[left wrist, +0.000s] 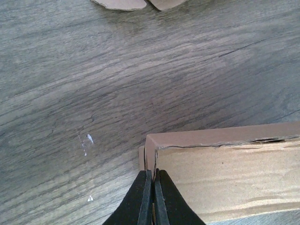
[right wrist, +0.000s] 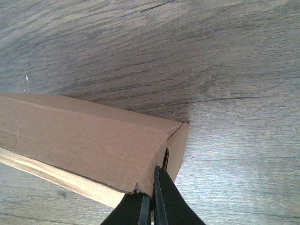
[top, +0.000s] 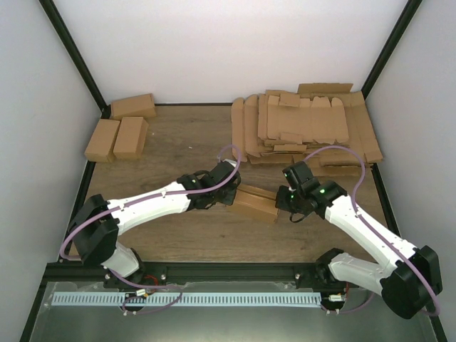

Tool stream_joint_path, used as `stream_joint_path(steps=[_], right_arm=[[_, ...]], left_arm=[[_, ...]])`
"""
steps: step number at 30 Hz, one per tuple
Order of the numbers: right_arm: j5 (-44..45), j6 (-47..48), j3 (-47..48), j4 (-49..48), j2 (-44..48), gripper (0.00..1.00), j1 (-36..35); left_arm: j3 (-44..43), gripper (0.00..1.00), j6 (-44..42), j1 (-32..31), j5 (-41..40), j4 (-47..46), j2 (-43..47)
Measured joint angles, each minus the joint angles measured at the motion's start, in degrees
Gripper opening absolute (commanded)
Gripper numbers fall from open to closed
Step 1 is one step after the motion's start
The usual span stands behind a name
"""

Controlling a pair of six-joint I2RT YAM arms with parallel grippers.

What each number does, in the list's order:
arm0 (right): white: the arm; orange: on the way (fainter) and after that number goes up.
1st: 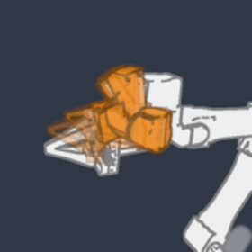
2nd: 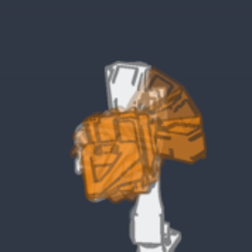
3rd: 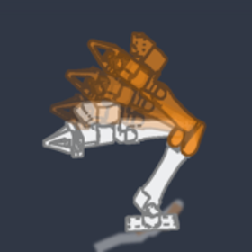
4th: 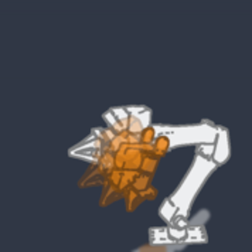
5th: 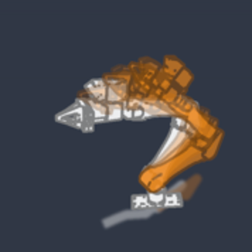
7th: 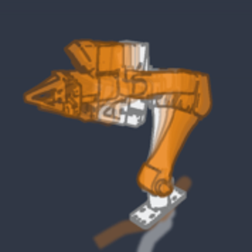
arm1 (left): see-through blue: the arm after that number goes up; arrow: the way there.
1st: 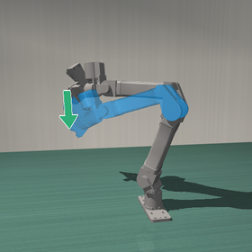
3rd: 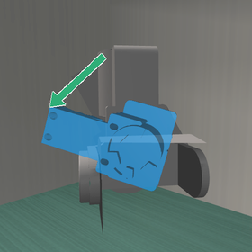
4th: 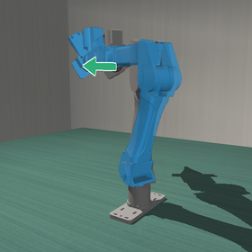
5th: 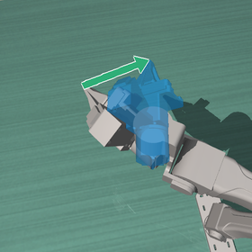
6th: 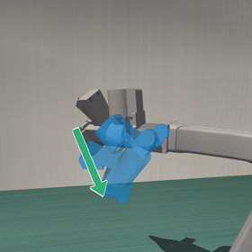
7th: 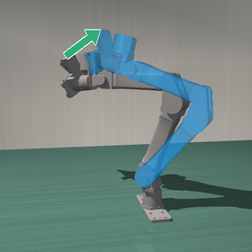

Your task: Fold the paper box

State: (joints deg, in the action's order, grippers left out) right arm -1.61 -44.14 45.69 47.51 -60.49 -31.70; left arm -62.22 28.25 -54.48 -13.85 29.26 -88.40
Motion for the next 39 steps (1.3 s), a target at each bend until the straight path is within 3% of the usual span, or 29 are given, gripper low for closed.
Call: stream_joint_path(steps=[25,39], right_arm=[[2.4,-0.1,0.1,0.8,-0.4,0.01,-1.9],[6.5,-3.9,-3.8,-4.0,1.9,0.01,-4.9]], left_arm=[[-0.1,0.04,0.0,-0.7,-0.7,-0.1,-0.3],[3.9,0.04,0.7,-2.1,-2.5,-4.1,1.0]])
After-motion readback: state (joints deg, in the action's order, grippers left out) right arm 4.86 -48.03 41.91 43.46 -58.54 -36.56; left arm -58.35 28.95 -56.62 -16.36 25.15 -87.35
